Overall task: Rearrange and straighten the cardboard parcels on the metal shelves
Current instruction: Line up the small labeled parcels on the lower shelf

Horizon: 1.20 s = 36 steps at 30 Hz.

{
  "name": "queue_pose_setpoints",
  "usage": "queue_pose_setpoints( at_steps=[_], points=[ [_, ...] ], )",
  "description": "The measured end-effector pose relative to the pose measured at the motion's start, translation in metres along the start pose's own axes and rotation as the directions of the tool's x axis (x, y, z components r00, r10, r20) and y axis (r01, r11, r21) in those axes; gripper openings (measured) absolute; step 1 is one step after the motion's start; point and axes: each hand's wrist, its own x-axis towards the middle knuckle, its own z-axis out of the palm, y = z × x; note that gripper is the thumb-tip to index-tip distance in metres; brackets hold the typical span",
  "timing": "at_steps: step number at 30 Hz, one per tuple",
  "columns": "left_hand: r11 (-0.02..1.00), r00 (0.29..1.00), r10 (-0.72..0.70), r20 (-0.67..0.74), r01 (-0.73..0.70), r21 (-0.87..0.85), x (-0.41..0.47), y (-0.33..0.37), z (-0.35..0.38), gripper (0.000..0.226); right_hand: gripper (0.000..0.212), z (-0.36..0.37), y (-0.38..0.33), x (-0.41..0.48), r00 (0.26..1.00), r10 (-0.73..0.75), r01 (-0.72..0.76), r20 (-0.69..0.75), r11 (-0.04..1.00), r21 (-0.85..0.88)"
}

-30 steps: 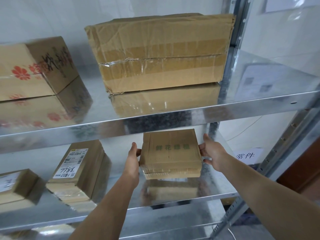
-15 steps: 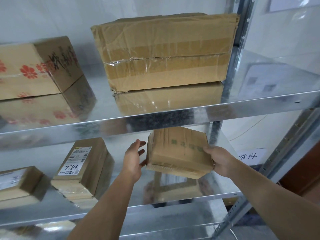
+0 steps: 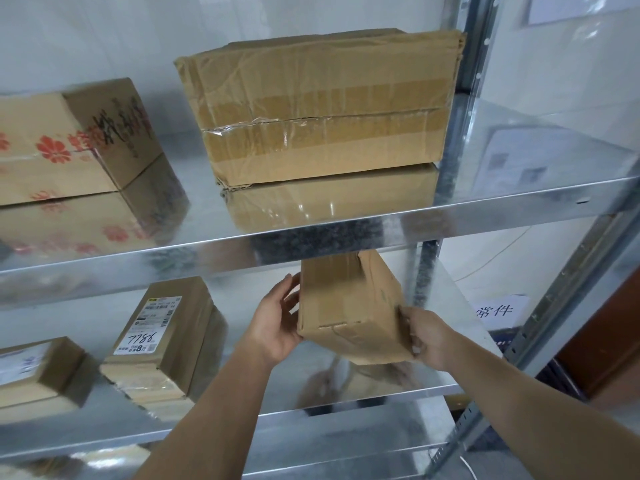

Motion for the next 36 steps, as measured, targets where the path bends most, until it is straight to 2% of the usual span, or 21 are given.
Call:
queue_pose_setpoints(
  at_steps=[6,11,15,19,22,23,26,31,36],
  points=[
    [0.974,0.992,-0.109,0.057,0.095,0.204,-0.001,-0.015,0.0,0.029,0.057,0.01,0.004,-0.002,0.987,-0.029,0.02,0.156,0.998,0.056],
    [0.914,0.977,-0.205,0.053,0.172,0.367,0.0,-0.011,-0.002,0.034,0.043,0.014,0.008,-0.005,0.999,-0.003,0.005,0.053,1.0,-0.029],
    [0.903,0.975,-0.221,0.025,0.195,0.383,0.0,-0.011,-0.004,0.037,0.037,0.019,0.007,-0.011,0.999,0.022,-0.019,0.039,0.997,-0.076],
    [0.9,0.976,-0.218,0.019,0.194,0.39,0.002,-0.011,-0.007,0.043,0.046,0.011,0.009,0.003,0.998,-0.064,0.066,0.02,0.985,-0.162],
    [0.914,0.971,-0.232,0.049,0.201,0.353,0.002,-0.011,-0.008,0.041,0.024,0.013,0.002,-0.011,0.998,-0.039,0.048,0.049,0.98,-0.194],
    [0.918,0.969,-0.238,0.061,0.204,0.34,0.002,-0.011,-0.009,0.041,0.032,0.01,0.004,-0.006,0.999,-0.034,0.039,0.027,0.969,-0.243],
    [0.926,0.964,-0.254,0.079,0.219,0.306,0.003,-0.011,-0.013,0.038,0.043,0.011,-0.001,-0.009,0.996,-0.063,0.074,0.058,0.972,-0.224],
    [0.925,0.97,-0.239,0.038,0.215,0.313,0.007,-0.011,-0.014,0.034,0.029,0.009,0.001,-0.001,0.99,-0.103,0.117,0.096,0.982,-0.148],
    [0.916,0.978,-0.208,0.034,0.182,0.359,0.005,-0.014,-0.012,0.029,0.03,0.011,0.0,0.003,0.979,-0.143,0.166,0.142,0.972,-0.164]
  ],
)
